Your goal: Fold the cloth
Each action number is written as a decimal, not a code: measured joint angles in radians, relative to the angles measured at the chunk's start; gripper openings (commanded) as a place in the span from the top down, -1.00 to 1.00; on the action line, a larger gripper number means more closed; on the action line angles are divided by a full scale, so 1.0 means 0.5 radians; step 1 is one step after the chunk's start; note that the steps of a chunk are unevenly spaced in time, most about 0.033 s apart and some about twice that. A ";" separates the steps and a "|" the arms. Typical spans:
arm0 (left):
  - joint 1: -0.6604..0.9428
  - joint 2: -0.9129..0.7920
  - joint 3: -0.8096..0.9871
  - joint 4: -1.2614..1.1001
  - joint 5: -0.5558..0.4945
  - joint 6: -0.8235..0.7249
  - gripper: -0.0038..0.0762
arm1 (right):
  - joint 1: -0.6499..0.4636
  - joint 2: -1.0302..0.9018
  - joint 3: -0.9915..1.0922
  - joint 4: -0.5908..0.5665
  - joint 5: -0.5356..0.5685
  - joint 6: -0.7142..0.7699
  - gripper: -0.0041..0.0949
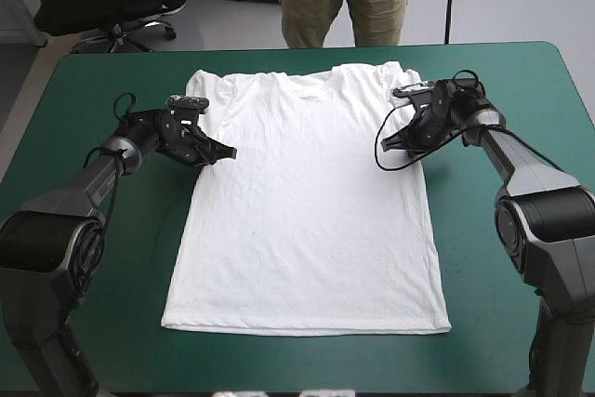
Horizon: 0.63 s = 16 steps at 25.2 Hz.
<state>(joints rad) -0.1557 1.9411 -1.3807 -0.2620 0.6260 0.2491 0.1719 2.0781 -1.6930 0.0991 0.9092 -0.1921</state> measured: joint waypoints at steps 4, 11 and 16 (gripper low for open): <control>-0.002 -0.022 0.004 -0.002 -0.021 0.039 0.95 | 0.000 -0.006 -0.002 0.074 0.048 -0.075 0.95; -0.002 -0.175 -0.002 0.010 0.041 0.078 0.95 | 0.004 -0.286 0.017 0.108 0.090 -0.083 0.95; -0.002 -0.387 -0.122 0.068 0.060 0.084 0.95 | 0.004 -0.604 0.017 0.110 0.090 -0.095 0.95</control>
<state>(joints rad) -0.1568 1.7478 -1.4418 -0.2280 0.6560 0.2913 0.1740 1.7763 -1.6844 0.1538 0.9544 -0.2399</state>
